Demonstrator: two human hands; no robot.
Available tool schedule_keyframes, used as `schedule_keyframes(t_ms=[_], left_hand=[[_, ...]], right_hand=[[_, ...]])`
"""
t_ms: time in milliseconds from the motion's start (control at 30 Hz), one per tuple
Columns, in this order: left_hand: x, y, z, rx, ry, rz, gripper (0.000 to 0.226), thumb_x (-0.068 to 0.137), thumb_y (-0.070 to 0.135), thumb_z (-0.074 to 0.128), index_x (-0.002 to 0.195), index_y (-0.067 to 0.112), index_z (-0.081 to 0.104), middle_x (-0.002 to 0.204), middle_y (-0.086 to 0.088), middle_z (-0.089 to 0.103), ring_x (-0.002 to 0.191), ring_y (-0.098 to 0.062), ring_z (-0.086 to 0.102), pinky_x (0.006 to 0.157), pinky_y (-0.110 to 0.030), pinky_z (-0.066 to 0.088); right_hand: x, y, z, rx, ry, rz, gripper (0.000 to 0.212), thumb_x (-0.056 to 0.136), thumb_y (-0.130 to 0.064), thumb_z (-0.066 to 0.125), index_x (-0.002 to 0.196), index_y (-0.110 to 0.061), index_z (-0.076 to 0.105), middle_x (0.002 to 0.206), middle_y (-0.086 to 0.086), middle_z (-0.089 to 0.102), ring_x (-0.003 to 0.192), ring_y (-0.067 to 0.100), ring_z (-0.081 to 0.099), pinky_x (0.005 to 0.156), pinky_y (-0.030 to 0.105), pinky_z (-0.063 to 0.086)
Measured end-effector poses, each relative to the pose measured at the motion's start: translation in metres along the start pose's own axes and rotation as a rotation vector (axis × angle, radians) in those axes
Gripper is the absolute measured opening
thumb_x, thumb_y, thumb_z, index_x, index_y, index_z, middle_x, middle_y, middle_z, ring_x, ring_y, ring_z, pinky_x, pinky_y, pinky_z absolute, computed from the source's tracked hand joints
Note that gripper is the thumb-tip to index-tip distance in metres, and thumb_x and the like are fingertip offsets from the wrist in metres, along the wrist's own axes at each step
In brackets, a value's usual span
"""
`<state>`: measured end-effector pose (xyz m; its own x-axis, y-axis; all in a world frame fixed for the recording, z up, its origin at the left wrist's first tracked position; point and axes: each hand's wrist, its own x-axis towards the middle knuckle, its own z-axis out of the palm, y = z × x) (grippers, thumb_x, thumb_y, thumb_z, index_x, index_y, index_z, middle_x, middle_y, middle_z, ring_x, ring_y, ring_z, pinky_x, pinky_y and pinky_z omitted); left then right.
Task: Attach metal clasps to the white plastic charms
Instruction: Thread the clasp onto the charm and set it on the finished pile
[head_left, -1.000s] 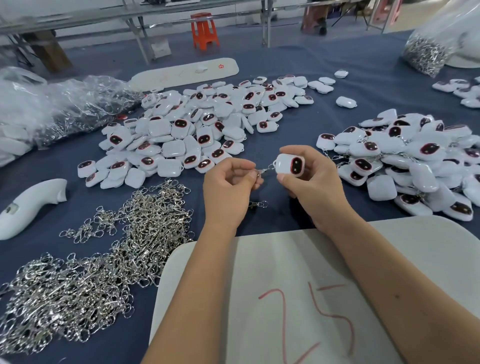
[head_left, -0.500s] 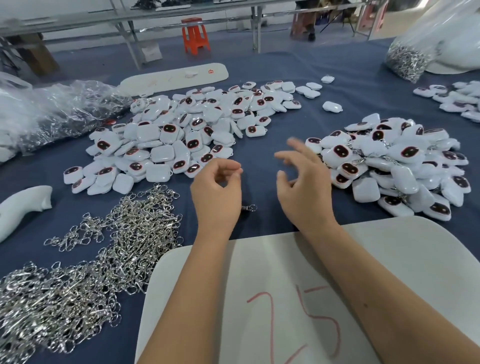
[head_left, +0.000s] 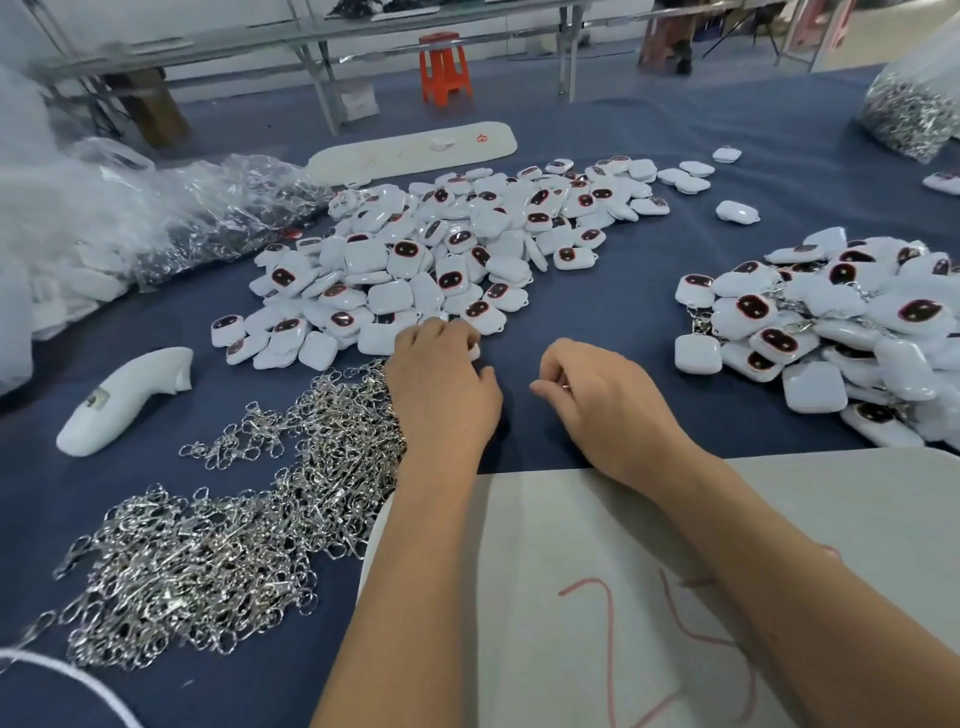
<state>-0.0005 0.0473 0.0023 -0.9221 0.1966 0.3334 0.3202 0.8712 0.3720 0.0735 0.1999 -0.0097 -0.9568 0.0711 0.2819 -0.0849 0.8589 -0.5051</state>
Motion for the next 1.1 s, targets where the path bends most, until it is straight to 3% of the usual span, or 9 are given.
schedule_keyframes(t_ms=[200, 400, 500, 600, 700, 800, 967, 1033, 1100], left_hand=[[-0.001, 0.000, 0.004, -0.349, -0.047, 0.026, 0.045, 0.076, 0.004, 0.069, 0.118, 0.020, 0.065, 0.099, 0.003, 0.062, 0.095, -0.022, 0.059, 0.089, -0.041, 0.050], [-0.006, 0.010, 0.012, -0.676, -0.186, 0.093, 0.056, 0.072, 0.006, 0.088, 0.115, 0.032, 0.064, 0.120, 0.004, 0.052, 0.092, -0.003, 0.064, 0.086, -0.021, 0.056], [-0.006, 0.013, 0.014, -0.710, -0.203, 0.077, 0.053, 0.071, 0.001, 0.089, 0.109, 0.028, 0.065, 0.122, 0.000, 0.055, 0.100, -0.004, 0.064, 0.089, -0.020, 0.057], [-0.006, 0.015, 0.014, -0.761, -0.201, 0.079, 0.045, 0.070, -0.005, 0.088, 0.102, 0.018, 0.066, 0.116, -0.006, 0.059, 0.099, -0.006, 0.066, 0.091, -0.026, 0.059], [-0.004, 0.013, 0.015, -0.701, -0.113, 0.110, 0.038, 0.074, 0.000, 0.087, 0.102, 0.017, 0.067, 0.112, -0.003, 0.058, 0.100, -0.012, 0.065, 0.092, -0.031, 0.058], [-0.004, 0.018, 0.016, -0.694, -0.020, 0.117, 0.035, 0.080, 0.018, 0.086, 0.110, 0.021, 0.069, 0.111, 0.006, 0.060, 0.102, -0.004, 0.061, 0.088, -0.026, 0.056], [-0.008, 0.037, 0.025, -0.473, -0.166, 0.294, 0.037, 0.102, 0.024, 0.057, 0.138, 0.016, 0.062, 0.143, -0.001, 0.061, 0.134, -0.022, 0.051, 0.114, -0.037, 0.037], [-0.012, 0.042, 0.028, -0.298, -0.268, 0.417, 0.037, 0.104, 0.025, 0.052, 0.139, 0.023, 0.063, 0.148, 0.004, 0.057, 0.136, -0.024, 0.046, 0.114, -0.038, 0.034], [-0.013, 0.044, 0.027, -0.223, -0.275, 0.411, 0.032, 0.101, 0.024, 0.060, 0.131, 0.029, 0.069, 0.139, 0.011, 0.063, 0.128, -0.020, 0.047, 0.107, -0.037, 0.038]], right_hand=[[-0.003, 0.009, -0.007, 0.296, 0.164, 0.092, 0.009, 0.102, -0.015, 0.062, 0.095, -0.020, 0.060, 0.070, -0.009, 0.068, 0.066, 0.012, 0.061, 0.066, 0.031, 0.048], [-0.003, 0.017, -0.005, 0.200, 0.341, 0.159, 0.016, 0.092, -0.009, 0.073, 0.106, -0.017, 0.074, 0.105, -0.005, 0.068, 0.076, 0.014, 0.061, 0.082, 0.031, 0.051], [-0.001, 0.019, -0.006, 0.074, 0.336, 0.178, 0.027, 0.093, -0.009, 0.070, 0.117, -0.019, 0.074, 0.124, -0.003, 0.064, 0.105, 0.025, 0.057, 0.093, 0.025, 0.039], [-0.003, 0.014, -0.001, -0.135, 0.108, 0.040, 0.051, 0.096, -0.012, 0.065, 0.144, -0.028, 0.060, 0.147, -0.010, 0.055, 0.133, 0.026, 0.038, 0.101, 0.032, 0.025], [-0.002, 0.013, 0.000, -0.125, 0.094, -0.009, 0.050, 0.095, -0.013, 0.068, 0.141, -0.028, 0.061, 0.131, -0.010, 0.065, 0.129, 0.022, 0.044, 0.099, 0.041, 0.024], [-0.001, 0.015, -0.002, -0.102, 0.187, 0.080, 0.044, 0.094, -0.020, 0.073, 0.138, -0.024, 0.065, 0.121, -0.004, 0.061, 0.119, 0.025, 0.045, 0.099, 0.041, 0.029], [-0.003, 0.016, -0.012, 0.159, 0.525, 0.247, 0.036, 0.096, -0.014, 0.071, 0.132, -0.011, 0.068, 0.117, 0.007, 0.057, 0.105, 0.024, 0.056, 0.097, 0.035, 0.046], [-0.004, 0.017, -0.017, 0.327, 0.628, 0.296, 0.014, 0.100, -0.024, 0.066, 0.109, -0.020, 0.075, 0.100, -0.002, 0.062, 0.091, 0.019, 0.060, 0.087, 0.033, 0.050], [-0.003, 0.014, -0.021, 0.479, 0.650, 0.372, 0.035, 0.105, -0.035, 0.055, 0.071, -0.026, 0.056, 0.070, -0.007, 0.051, 0.072, 0.022, 0.053, 0.073, 0.043, 0.047]])
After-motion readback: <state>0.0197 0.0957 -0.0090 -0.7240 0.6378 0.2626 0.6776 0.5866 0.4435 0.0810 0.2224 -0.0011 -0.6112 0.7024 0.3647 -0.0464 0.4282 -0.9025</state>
